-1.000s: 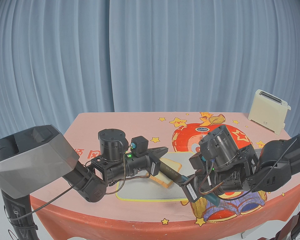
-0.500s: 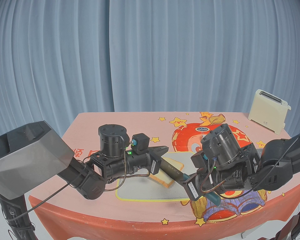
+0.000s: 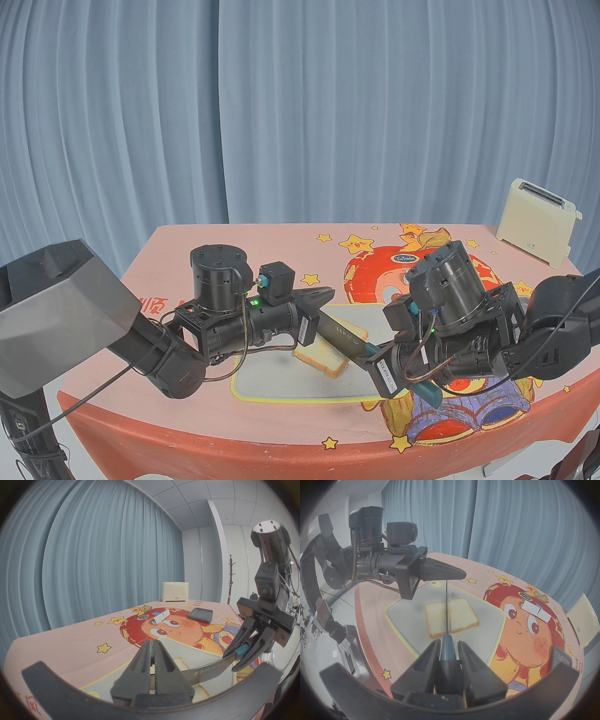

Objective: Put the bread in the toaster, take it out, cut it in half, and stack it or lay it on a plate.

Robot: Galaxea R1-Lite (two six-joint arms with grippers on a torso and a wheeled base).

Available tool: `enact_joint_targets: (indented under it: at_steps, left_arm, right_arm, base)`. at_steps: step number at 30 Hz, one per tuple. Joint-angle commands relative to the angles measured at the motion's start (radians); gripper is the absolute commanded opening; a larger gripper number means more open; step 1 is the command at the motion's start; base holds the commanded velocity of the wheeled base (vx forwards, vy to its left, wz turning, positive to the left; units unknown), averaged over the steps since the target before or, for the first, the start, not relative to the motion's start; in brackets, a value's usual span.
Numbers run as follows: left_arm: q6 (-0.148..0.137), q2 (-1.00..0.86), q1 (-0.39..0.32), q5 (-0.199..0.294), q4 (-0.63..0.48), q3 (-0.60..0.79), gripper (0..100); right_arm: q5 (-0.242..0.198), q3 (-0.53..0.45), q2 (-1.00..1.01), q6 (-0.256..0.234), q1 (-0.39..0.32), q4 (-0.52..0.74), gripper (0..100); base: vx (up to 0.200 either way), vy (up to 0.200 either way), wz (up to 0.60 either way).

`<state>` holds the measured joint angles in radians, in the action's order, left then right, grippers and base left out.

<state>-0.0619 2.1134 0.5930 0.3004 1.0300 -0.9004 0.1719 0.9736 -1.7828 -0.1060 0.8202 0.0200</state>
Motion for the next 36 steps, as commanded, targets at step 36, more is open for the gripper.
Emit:
enact_joint_targets:
  at_steps: [36]
  left_arm:
    - [0.002, 0.057, 0.007, -0.001, 0.041, -0.023, 0]
  right_arm:
    - [-0.002, -0.018, -0.023, 0.002, -0.001, 0.012, 0]
  base:
    - [0.0, 0.0, 0.0]
